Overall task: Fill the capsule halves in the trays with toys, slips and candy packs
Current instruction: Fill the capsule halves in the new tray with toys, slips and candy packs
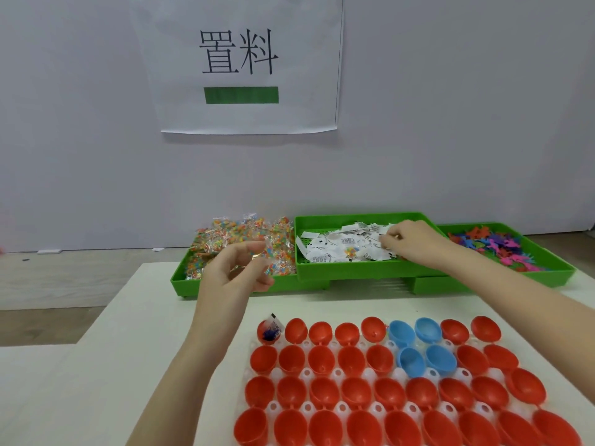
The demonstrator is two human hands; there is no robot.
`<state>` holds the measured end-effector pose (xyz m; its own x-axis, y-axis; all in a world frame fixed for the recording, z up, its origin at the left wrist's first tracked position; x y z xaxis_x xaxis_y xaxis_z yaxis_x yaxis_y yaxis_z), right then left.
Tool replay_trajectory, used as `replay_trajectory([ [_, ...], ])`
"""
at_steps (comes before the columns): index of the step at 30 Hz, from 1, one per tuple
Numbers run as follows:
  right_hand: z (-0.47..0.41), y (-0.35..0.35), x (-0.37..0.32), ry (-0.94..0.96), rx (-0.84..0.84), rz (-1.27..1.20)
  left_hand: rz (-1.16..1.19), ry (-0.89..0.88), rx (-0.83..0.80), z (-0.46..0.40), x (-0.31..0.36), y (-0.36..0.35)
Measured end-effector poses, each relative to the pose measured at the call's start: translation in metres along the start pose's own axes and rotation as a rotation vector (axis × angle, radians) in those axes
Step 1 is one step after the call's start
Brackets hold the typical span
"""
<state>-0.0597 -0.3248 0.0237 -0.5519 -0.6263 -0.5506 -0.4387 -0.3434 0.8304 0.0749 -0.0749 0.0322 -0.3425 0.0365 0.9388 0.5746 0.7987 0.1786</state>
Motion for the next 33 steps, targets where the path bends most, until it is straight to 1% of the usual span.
replay_trajectory([
  [4, 0.000, -0.006, -0.007, 0.028, 0.036, 0.058, -0.023, -0.031, -0.020, 0.007, 0.008, 0.008],
  [8, -0.006, -0.007, -0.005, -0.040, 0.005, 0.114, -0.008, -0.032, -0.030, 0.009, 0.013, 0.012],
  [13, -0.006, -0.005, -0.001, -0.025, 0.120, 0.086, -0.004, -0.035, -0.043, 0.014, 0.017, 0.013],
  [15, -0.005, 0.000, 0.002, -0.028, 0.176, 0.011, -0.022, -0.029, -0.057, 0.015, 0.016, 0.012],
  [17, -0.001, 0.006, 0.003, -0.026, 0.228, -0.115, -0.020, -0.021, -0.064, 0.015, 0.015, 0.012],
  [20, 0.012, 0.017, -0.007, 0.004, 0.299, -0.459, 0.011, 0.042, -0.060, 0.016, 0.012, 0.008],
  [22, 0.028, 0.020, -0.029, 0.073, 0.303, -0.615, 0.061, 0.118, -0.064, 0.018, 0.009, 0.001],
  [23, 0.038, 0.019, -0.044, 0.134, 0.270, -0.675, 0.084, 0.151, -0.084, 0.020, 0.009, -0.005],
  [26, 0.073, 0.007, -0.093, 0.346, 0.101, -0.770, 0.202, 0.213, -0.191, 0.027, 0.015, -0.021],
  [27, 0.083, 0.002, -0.106, 0.410, 0.065, -0.754, 0.243, 0.219, -0.221, 0.029, 0.018, -0.025],
  [29, 0.098, -0.007, -0.122, 0.518, 0.051, -0.674, 0.309, 0.218, -0.275, 0.033, 0.024, -0.029],
  [31, 0.104, -0.011, -0.126, 0.563, 0.075, -0.600, 0.378, 0.231, -0.320, 0.035, 0.028, -0.030],
  [33, 0.106, -0.014, -0.127, 0.571, 0.087, -0.585, 0.431, 0.281, -0.345, 0.037, 0.027, -0.030],
])
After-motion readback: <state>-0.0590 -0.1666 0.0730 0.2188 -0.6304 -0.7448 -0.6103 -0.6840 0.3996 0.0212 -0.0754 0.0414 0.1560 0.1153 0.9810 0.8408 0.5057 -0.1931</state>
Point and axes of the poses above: each hand's wrist, its own z-axis away from the middle knuckle, its own y-axis out of the back of the hand, x = y × z, the point moved 5 cm from there along -z, towards the middle knuckle, and after that the axes turned 10 degrees about -z, right-handed, at the moved point
